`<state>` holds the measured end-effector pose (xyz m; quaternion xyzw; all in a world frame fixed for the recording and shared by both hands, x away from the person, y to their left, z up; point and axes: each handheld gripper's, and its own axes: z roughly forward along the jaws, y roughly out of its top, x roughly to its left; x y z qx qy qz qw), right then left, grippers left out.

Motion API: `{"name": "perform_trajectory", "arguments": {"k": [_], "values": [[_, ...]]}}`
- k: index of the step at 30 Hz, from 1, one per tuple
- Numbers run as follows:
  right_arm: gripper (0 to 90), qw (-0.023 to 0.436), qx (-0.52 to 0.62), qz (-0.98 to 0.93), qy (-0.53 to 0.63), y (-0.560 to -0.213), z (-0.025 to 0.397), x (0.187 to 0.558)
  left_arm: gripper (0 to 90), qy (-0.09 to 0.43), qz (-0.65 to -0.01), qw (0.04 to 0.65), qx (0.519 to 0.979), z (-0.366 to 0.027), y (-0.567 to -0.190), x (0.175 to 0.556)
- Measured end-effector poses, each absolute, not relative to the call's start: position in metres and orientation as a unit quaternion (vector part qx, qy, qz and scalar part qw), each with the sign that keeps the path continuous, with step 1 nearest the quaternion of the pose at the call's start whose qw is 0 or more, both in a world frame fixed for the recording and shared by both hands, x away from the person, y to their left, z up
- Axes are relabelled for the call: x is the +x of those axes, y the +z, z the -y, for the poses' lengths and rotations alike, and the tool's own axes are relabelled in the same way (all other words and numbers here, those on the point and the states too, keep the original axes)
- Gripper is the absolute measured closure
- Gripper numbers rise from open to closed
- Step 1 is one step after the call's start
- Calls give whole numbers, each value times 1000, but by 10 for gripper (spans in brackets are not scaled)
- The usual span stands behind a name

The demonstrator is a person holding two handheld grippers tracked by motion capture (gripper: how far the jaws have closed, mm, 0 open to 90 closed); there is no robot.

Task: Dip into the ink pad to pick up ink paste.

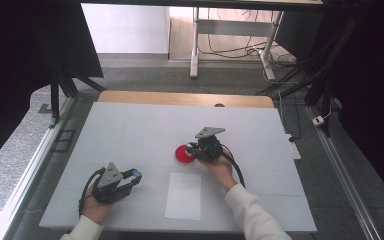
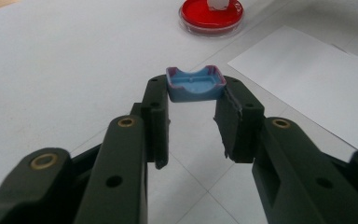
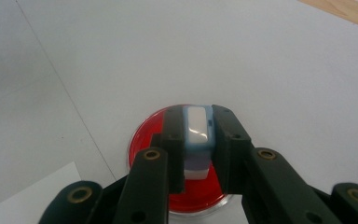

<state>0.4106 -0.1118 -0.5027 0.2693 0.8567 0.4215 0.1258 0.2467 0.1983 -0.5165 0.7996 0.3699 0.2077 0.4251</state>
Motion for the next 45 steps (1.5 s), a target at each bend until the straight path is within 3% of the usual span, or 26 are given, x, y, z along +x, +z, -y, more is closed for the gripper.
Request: {"name": "perform_trajectory", "arguments": {"k": [45], "values": [[753,138,248,-850,444,-486,109,400,652,205,-367,426,801,-198,-517,248]]}}
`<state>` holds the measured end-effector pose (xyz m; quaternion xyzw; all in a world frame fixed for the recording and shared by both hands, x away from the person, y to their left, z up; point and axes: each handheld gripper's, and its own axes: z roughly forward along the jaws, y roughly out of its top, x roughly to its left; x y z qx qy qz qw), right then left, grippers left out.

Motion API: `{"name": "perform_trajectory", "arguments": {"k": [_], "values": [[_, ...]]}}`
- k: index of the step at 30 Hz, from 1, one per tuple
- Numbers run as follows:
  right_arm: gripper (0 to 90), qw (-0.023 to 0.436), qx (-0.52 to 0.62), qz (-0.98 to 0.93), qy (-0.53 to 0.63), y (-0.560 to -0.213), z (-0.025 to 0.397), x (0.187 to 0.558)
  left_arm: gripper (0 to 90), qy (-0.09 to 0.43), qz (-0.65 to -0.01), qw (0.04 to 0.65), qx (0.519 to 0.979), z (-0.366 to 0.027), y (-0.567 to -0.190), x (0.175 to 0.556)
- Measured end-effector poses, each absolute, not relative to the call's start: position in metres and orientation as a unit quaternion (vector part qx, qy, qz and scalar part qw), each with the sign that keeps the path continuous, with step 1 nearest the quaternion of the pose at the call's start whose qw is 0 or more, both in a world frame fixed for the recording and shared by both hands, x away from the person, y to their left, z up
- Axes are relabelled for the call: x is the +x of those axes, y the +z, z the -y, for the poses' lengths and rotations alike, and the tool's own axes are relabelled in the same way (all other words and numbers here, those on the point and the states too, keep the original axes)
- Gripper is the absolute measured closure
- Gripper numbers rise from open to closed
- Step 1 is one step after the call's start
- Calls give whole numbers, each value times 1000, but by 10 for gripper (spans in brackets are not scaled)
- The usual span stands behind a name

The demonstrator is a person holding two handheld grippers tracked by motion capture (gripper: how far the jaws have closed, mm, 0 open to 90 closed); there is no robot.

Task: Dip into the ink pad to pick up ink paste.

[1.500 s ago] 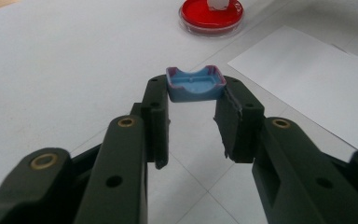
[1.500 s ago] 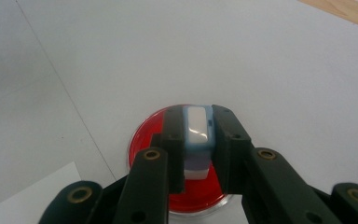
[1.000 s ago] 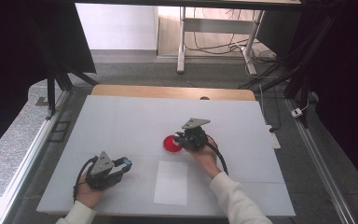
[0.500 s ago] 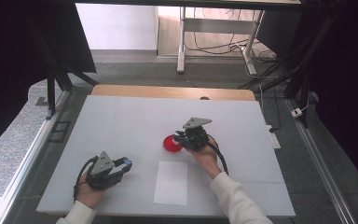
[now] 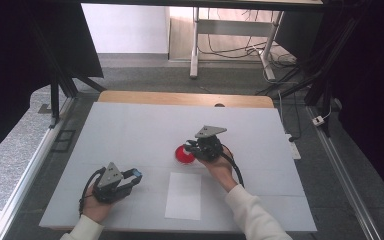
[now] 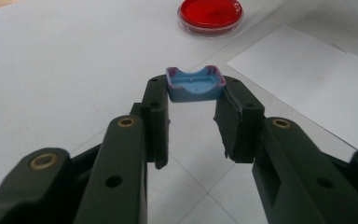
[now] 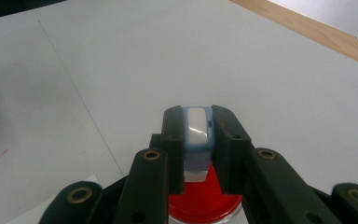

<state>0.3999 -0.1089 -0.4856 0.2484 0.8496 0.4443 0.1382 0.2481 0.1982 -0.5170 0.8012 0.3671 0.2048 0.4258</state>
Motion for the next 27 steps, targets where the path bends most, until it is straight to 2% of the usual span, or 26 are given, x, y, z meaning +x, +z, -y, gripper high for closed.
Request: {"name": "perform_trajectory", "arguments": {"k": [9,27], "values": [[753,125,250,-863,422,-498,104,403,652,205,-367,426,801,-199,-517,248],[754,120,256,-861,422,-501,105,404,652,206,-366,426,801,-199,-517,247]]}}
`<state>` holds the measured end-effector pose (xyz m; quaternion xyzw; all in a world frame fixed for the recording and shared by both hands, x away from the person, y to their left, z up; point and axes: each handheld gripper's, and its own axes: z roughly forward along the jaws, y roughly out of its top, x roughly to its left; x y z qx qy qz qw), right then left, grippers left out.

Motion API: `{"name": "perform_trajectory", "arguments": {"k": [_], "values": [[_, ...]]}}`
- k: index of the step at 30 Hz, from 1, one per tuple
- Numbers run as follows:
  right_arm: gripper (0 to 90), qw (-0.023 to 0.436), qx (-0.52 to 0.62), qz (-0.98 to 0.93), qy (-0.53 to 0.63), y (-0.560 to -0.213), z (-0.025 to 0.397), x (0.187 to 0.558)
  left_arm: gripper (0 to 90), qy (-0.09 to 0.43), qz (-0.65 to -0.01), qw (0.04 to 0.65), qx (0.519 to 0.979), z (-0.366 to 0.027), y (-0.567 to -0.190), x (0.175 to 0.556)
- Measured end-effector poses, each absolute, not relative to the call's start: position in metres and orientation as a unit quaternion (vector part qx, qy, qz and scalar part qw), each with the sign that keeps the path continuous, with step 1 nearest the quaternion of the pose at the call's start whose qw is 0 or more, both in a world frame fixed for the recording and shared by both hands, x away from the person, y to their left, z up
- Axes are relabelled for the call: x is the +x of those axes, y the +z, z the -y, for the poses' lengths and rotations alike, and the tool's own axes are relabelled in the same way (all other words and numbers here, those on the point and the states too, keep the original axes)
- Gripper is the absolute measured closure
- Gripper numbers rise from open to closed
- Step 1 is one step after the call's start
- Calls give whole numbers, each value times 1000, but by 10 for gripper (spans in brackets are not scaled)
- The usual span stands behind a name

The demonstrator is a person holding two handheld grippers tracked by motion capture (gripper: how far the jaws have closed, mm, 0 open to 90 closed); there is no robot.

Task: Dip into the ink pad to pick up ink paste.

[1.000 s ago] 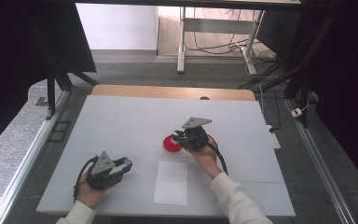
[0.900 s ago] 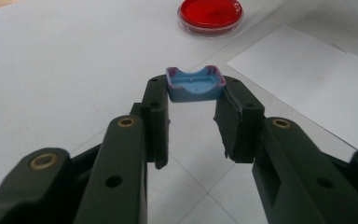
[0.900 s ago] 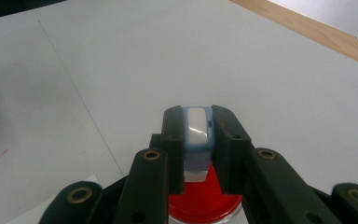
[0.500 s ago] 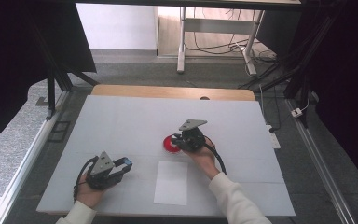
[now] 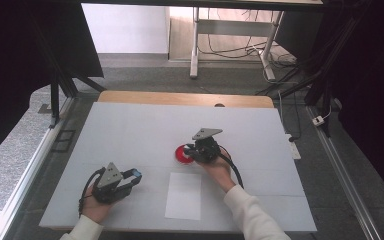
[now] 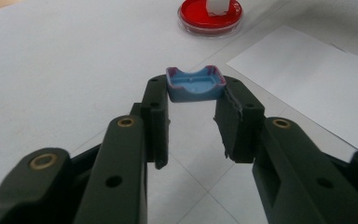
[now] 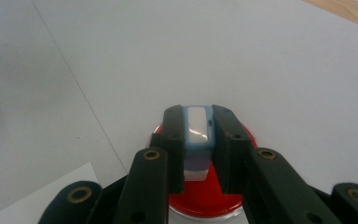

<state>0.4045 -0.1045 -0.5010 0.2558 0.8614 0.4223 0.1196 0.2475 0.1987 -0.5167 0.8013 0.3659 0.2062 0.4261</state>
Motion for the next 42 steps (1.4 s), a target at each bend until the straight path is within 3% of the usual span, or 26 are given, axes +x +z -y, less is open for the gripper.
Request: {"name": "perform_trajectory", "arguments": {"k": [42], "values": [[753,124,262,-849,442,-489,114,401,651,205,-363,424,804,-199,-517,248]]}}
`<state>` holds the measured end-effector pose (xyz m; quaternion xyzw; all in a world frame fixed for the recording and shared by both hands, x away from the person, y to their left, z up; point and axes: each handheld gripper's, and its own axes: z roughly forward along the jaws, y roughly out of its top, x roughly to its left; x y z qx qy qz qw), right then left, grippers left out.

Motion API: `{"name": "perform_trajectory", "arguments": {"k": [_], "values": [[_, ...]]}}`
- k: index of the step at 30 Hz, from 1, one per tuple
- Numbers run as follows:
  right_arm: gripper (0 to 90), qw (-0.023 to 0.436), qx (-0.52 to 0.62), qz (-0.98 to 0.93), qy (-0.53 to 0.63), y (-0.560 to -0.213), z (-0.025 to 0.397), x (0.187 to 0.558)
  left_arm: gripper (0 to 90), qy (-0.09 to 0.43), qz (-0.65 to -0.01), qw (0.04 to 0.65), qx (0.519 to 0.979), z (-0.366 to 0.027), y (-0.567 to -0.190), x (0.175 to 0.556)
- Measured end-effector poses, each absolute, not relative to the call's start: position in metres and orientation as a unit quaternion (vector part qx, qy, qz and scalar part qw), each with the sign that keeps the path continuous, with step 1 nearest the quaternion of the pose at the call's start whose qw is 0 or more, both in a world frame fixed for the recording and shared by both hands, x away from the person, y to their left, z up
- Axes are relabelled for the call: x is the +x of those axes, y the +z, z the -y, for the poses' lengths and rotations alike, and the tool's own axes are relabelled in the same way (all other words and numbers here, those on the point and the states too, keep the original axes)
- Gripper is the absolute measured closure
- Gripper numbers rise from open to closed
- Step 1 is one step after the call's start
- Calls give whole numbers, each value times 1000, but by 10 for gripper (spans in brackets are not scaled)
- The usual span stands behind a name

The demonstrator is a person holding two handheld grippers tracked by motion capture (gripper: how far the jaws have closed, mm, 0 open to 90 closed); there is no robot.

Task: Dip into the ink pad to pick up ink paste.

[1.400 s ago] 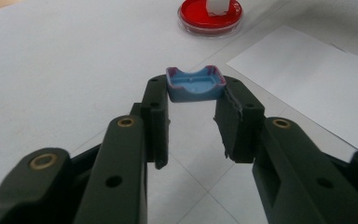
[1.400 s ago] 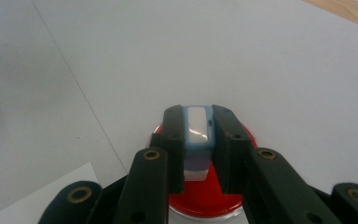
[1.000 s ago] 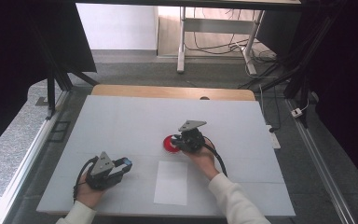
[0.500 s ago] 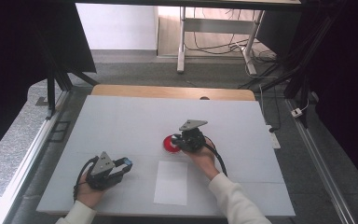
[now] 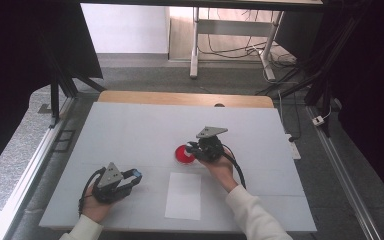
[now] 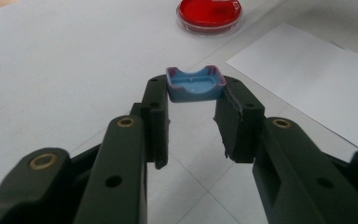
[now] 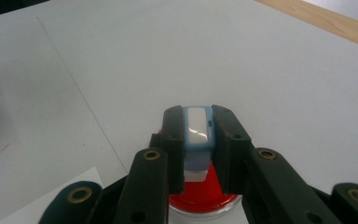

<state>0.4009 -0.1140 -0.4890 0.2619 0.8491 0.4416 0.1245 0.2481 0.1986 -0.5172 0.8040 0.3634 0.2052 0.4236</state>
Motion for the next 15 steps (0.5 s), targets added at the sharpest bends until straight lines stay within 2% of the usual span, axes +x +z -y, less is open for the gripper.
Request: {"name": "perform_trajectory", "arguments": {"k": [15], "values": [[753,124,256,-844,455,-480,117,394,651,206,-366,424,802,-200,-517,248]]}}
